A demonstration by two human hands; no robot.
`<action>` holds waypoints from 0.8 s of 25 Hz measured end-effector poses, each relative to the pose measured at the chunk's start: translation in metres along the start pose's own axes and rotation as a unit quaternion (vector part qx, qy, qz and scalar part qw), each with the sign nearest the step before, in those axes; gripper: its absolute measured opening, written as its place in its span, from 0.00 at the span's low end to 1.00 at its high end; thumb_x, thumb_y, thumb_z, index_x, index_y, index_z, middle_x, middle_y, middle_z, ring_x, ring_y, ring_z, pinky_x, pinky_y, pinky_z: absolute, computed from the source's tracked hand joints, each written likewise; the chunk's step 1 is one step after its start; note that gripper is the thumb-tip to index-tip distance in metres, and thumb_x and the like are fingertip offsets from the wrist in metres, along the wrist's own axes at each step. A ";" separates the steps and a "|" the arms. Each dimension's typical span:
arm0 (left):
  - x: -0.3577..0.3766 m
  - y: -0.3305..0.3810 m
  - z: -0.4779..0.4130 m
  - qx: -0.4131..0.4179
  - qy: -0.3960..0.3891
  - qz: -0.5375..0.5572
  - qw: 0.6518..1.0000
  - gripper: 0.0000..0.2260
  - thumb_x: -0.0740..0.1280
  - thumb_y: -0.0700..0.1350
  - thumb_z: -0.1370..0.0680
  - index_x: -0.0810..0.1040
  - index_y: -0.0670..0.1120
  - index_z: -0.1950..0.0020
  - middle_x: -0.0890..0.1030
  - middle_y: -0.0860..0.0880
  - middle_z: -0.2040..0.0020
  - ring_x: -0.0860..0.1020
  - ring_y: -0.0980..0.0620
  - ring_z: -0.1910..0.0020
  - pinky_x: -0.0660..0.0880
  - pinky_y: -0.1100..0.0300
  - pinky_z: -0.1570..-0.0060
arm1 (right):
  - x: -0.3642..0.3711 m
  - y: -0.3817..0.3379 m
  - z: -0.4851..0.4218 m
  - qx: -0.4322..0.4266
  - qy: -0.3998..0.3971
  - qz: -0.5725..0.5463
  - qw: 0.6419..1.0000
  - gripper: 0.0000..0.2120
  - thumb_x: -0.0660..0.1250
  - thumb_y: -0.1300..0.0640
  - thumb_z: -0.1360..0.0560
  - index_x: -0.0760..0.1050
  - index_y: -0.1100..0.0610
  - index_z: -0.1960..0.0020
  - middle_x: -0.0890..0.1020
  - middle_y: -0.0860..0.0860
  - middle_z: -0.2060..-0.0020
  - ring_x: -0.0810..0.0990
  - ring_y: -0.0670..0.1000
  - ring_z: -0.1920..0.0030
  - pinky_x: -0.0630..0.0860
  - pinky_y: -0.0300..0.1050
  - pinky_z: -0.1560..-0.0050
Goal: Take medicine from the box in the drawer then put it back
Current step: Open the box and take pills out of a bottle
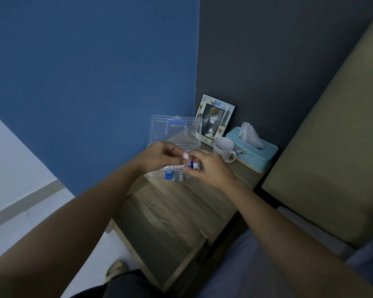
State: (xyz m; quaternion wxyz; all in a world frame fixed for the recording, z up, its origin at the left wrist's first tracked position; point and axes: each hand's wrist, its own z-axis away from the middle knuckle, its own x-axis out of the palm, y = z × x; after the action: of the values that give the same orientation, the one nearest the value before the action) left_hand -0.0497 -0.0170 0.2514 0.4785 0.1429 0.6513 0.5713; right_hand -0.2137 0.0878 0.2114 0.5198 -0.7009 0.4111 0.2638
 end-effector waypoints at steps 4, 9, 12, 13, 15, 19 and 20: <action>0.000 0.001 -0.004 0.028 0.005 -0.050 0.998 0.12 0.72 0.47 0.28 0.83 0.43 0.47 0.85 0.45 0.51 0.82 0.50 0.50 0.77 0.54 0.43 | -0.005 -0.001 -0.002 0.007 -0.019 0.011 1.000 0.18 0.68 0.45 0.28 0.76 0.55 0.43 0.82 0.54 0.51 0.80 0.52 0.51 0.76 0.46 0.53; 0.000 -0.002 -0.004 0.045 0.011 -0.098 0.994 0.12 0.72 0.48 0.28 0.83 0.42 0.49 0.86 0.43 0.54 0.82 0.52 0.56 0.78 0.56 0.48 | 0.000 -0.006 -0.001 0.002 -0.010 0.022 1.000 0.19 0.68 0.48 0.27 0.76 0.58 0.41 0.82 0.56 0.55 0.80 0.56 0.54 0.76 0.49 0.56; 0.000 -0.003 -0.003 0.033 0.039 -0.085 0.995 0.12 0.72 0.49 0.28 0.83 0.40 0.53 0.85 0.42 0.58 0.80 0.55 0.62 0.76 0.61 0.56 | 0.003 -0.010 -0.002 0.004 0.017 0.013 1.000 0.22 0.69 0.50 0.28 0.75 0.59 0.38 0.82 0.57 0.50 0.80 0.57 0.50 0.76 0.49 0.52; -0.001 -0.004 -0.004 0.027 0.042 -0.093 0.994 0.13 0.71 0.50 0.28 0.83 0.41 0.54 0.84 0.43 0.60 0.80 0.56 0.64 0.75 0.62 0.58 | 0.004 -0.010 -0.002 -0.001 0.021 0.011 1.000 0.22 0.69 0.51 0.28 0.75 0.60 0.37 0.82 0.58 0.50 0.80 0.58 0.50 0.76 0.49 0.52; -0.003 -0.004 -0.003 0.019 0.042 -0.113 0.993 0.14 0.72 0.52 0.28 0.83 0.41 0.55 0.83 0.47 0.63 0.80 0.57 0.65 0.75 0.63 0.58 | 0.006 -0.012 -0.001 -0.008 0.033 0.008 0.999 0.21 0.70 0.53 0.28 0.75 0.60 0.38 0.83 0.58 0.51 0.81 0.58 0.50 0.77 0.49 0.52; -0.005 -0.001 -0.003 0.026 0.025 -0.080 0.996 0.12 0.74 0.48 0.30 0.83 0.42 0.51 0.85 0.45 0.55 0.83 0.52 0.55 0.77 0.58 0.49 | 0.007 -0.014 0.002 -0.016 0.056 0.000 0.998 0.20 0.71 0.54 0.29 0.76 0.60 0.39 0.83 0.59 0.52 0.82 0.59 0.52 0.79 0.53 0.53; -0.005 -0.001 -0.003 0.028 0.027 -0.092 0.995 0.11 0.73 0.49 0.29 0.83 0.42 0.53 0.85 0.45 0.57 0.82 0.54 0.58 0.77 0.60 0.51 | 0.007 -0.014 0.002 -0.016 0.057 -0.003 0.998 0.21 0.71 0.54 0.29 0.76 0.60 0.38 0.84 0.59 0.51 0.82 0.59 0.52 0.79 0.52 0.53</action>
State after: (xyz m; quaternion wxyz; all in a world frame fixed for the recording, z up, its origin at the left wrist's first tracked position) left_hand -0.0494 -0.0229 0.2530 0.5067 0.0804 0.6905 0.5099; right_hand -0.1979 0.0892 0.2121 0.4852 -0.7241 0.4335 0.2286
